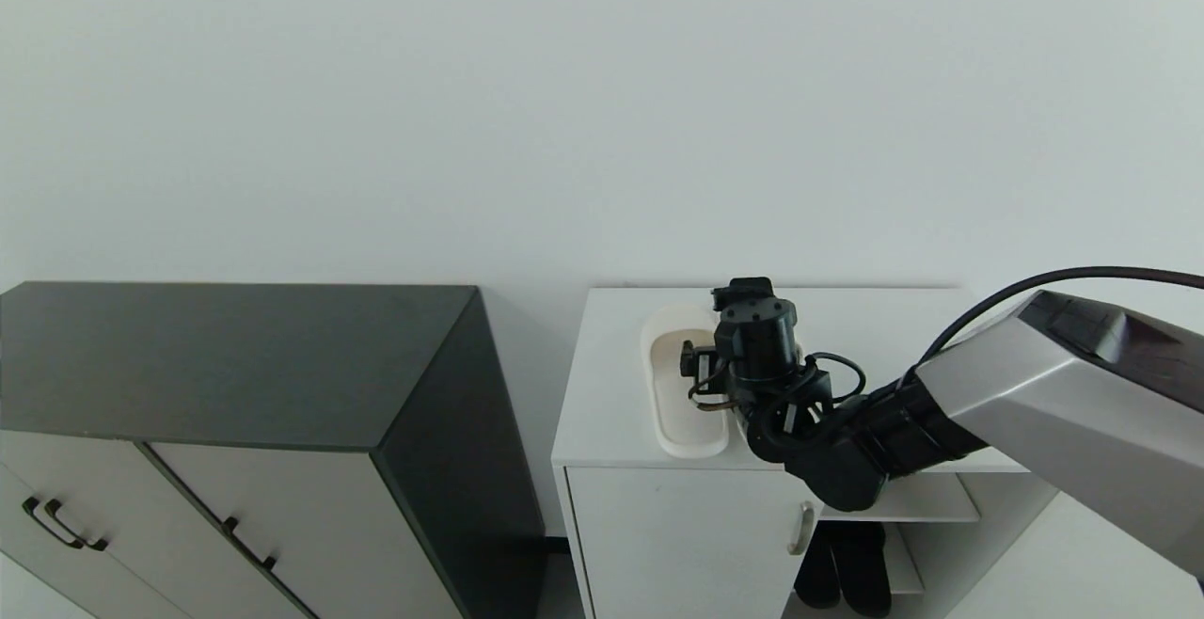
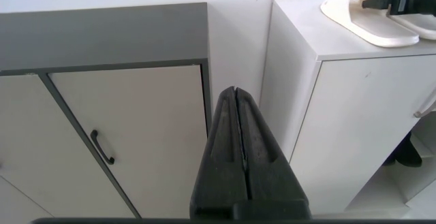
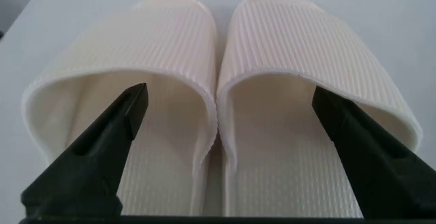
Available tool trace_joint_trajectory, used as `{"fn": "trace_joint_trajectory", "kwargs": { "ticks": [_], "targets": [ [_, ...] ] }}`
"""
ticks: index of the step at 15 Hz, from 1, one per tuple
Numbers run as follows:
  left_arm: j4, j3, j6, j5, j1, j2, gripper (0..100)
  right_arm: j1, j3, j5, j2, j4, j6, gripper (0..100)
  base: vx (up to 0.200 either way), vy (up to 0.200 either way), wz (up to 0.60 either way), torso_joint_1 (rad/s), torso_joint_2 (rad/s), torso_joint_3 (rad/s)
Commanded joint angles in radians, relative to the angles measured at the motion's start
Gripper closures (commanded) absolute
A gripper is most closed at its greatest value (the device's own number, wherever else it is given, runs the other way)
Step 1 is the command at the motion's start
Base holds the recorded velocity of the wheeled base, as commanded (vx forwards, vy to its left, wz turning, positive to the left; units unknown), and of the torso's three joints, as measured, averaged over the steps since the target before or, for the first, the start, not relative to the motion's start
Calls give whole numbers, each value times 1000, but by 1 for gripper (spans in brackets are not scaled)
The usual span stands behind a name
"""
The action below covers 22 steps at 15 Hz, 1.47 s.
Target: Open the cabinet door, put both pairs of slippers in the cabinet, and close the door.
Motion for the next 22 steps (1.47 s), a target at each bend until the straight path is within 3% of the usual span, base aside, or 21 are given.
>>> {"fn": "trace_joint_trajectory", "kwargs": {
  "ticks": [1,4,5,11,14,17,22],
  "targets": [
    [0,0,0,-1,0,0,100,-4,-29,1,40,-10,-1,0,0,0,0,0,0,0],
    [0,0,0,1,0,0,100,-11,-67,1,69,-13,3,0,0,0,0,0,0,0],
    [0,0,0,-1,0,0,100,-11,-71,1,72,-13,3,100,0,0,0,0,0,0],
    [0,0,-6,-1,0,0,100,-8,-71,-1,26,-13,-1,100,0,0,0,0,0,0],
    [0,0,-6,-1,0,0,100,43,103,50,-108,-28,1,100,0,0,0,0,0,0],
    [0,0,-5,1,0,0,100,85,416,252,-276,-164,-39,100,0,0,0,0,0,0],
    [0,0,-6,-1,0,0,100,80,535,321,-359,-192,-51,100,0,0,0,0,0,0]
  ]
}}
